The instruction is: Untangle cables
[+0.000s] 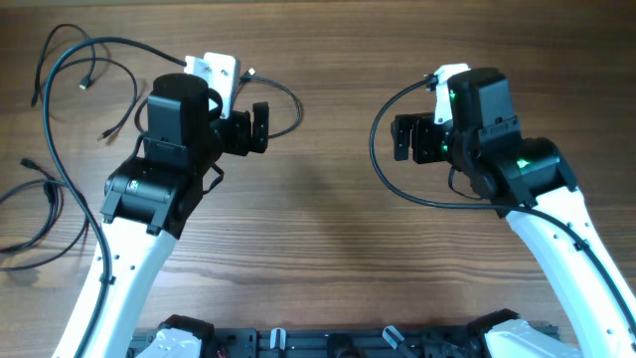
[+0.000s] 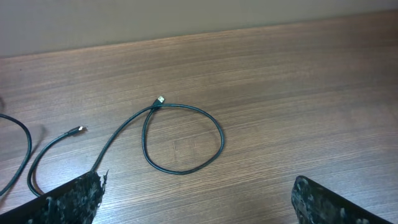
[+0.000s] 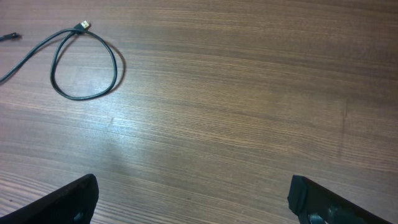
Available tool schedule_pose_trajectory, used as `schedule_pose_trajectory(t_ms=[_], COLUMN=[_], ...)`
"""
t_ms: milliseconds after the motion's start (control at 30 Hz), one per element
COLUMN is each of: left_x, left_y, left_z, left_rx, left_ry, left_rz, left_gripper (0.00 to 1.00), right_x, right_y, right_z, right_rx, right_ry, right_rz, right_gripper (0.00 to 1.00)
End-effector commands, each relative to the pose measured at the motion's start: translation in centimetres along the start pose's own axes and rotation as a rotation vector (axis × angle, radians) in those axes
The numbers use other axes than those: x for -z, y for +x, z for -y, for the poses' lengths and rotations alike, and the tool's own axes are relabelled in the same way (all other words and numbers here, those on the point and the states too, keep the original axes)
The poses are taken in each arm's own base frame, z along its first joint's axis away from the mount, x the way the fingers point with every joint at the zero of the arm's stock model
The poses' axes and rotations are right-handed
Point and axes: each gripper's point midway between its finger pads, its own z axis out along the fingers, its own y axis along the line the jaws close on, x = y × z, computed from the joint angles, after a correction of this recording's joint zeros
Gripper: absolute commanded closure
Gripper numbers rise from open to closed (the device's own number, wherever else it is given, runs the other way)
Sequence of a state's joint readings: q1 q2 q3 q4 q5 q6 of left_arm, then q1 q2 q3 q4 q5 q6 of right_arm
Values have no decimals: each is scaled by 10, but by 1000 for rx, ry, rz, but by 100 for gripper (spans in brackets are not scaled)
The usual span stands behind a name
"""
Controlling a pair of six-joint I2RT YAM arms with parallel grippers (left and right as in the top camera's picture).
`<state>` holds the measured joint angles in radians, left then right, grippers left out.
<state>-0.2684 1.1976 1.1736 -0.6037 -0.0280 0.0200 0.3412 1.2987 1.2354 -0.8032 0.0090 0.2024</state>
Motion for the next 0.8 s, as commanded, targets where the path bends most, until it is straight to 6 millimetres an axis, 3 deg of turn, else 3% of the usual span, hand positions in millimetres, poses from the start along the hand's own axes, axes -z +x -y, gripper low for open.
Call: schedule_pose_trajectory(t_ms=[0, 333, 767], left_x=[-1, 8, 56], left_y=[3, -2, -24], left_z=[3, 3, 3], left_rx=[7, 8, 11], left_ry=[12, 13, 21], left_rz=[-6, 20, 160], left_gripper=[0, 0, 0], right_x=[2, 2, 2], right_y=[-7, -7, -7], right_z=[3, 3, 3], right_rx=[14, 14, 14], right_ry=[19, 19, 19], right_rz=[20, 20, 20], right_gripper=[0, 0, 0])
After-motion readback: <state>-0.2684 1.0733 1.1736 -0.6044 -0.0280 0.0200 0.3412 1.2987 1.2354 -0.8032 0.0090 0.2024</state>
